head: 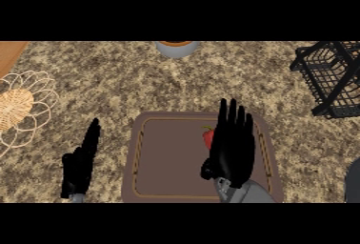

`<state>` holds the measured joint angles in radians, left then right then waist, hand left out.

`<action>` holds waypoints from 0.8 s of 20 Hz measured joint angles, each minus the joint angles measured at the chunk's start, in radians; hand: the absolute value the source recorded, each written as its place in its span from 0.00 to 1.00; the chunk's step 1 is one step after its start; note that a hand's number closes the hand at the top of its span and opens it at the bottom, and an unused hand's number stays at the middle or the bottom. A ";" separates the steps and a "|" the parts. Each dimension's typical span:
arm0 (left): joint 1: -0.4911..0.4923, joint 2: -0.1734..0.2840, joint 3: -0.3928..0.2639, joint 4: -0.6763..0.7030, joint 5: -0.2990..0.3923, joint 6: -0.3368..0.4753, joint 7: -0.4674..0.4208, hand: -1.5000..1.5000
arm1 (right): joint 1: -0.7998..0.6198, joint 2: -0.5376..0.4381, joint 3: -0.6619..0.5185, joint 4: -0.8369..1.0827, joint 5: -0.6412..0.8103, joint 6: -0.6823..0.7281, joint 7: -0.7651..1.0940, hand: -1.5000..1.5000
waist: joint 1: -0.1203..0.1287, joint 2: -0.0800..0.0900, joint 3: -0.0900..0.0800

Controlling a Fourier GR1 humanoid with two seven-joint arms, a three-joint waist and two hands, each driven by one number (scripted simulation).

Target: Pick the bell pepper from the tray and place it in the tiered basket

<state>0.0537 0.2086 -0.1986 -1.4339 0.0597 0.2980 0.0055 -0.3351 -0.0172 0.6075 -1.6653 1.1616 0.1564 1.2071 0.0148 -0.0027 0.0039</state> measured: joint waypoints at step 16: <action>0.009 -0.008 0.012 -0.001 -0.007 -0.013 -0.002 0.50 | -0.046 -0.002 -0.046 0.127 -0.122 0.018 0.010 0.00 | -0.005 -0.002 0.001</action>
<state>0.0625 0.2006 -0.1863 -1.4350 0.0529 0.2850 0.0032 -0.3809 -0.0188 0.5611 -1.5382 1.0396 0.1749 1.2170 0.0103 -0.0044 0.0048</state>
